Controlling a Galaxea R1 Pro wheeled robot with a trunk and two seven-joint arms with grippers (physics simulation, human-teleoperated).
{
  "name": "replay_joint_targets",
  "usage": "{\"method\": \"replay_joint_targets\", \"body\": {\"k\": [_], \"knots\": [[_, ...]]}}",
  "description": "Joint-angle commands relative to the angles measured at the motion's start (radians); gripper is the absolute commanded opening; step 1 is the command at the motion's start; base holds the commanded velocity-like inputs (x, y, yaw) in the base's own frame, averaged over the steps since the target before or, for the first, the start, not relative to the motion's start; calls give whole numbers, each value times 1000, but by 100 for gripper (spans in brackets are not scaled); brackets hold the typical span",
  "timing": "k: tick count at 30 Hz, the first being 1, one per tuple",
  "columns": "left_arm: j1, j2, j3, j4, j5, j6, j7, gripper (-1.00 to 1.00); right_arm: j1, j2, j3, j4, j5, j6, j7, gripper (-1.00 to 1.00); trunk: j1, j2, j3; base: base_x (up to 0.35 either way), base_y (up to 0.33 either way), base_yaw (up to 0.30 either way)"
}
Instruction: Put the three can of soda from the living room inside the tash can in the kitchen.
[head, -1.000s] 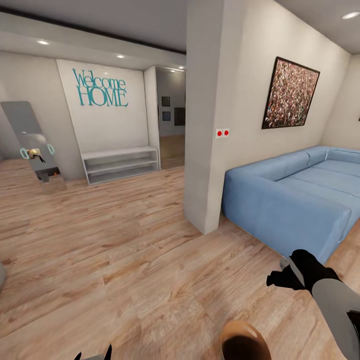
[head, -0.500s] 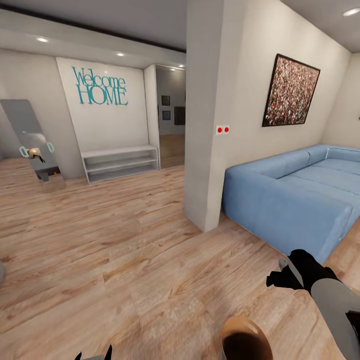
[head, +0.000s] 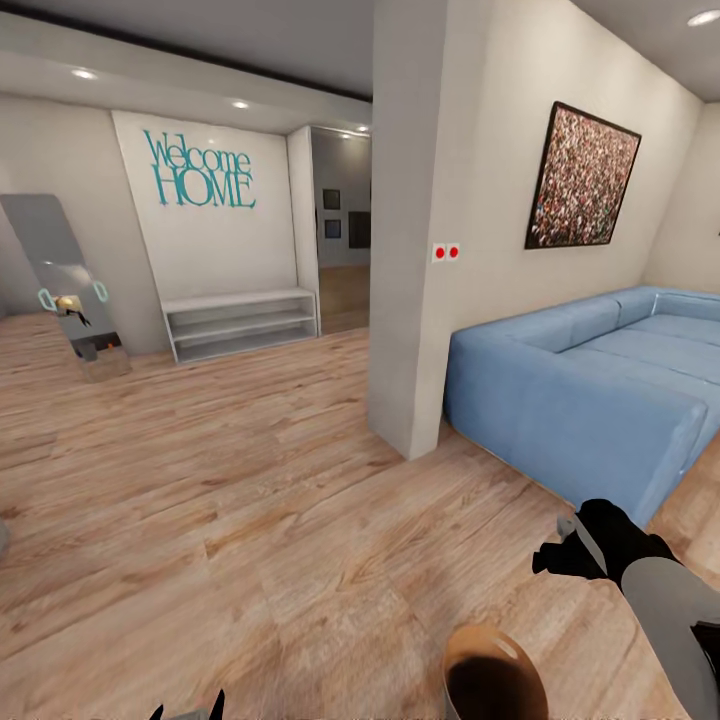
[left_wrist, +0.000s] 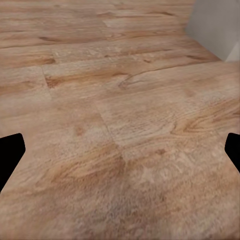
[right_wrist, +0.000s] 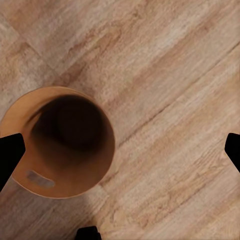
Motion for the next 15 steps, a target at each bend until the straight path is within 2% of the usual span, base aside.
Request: {"method": "replay_joint_targets", "body": {"k": [1,15], "knots": [[0,0,0,0,0,0,0,100,0,0,0,0,0,0,0,100,4,-7,-3,0,0,0],[0,0,-1,0,0,0,0,100,0,1,1,0,-1,-30,2,100,58,-105,-47,0,0,0]]}}
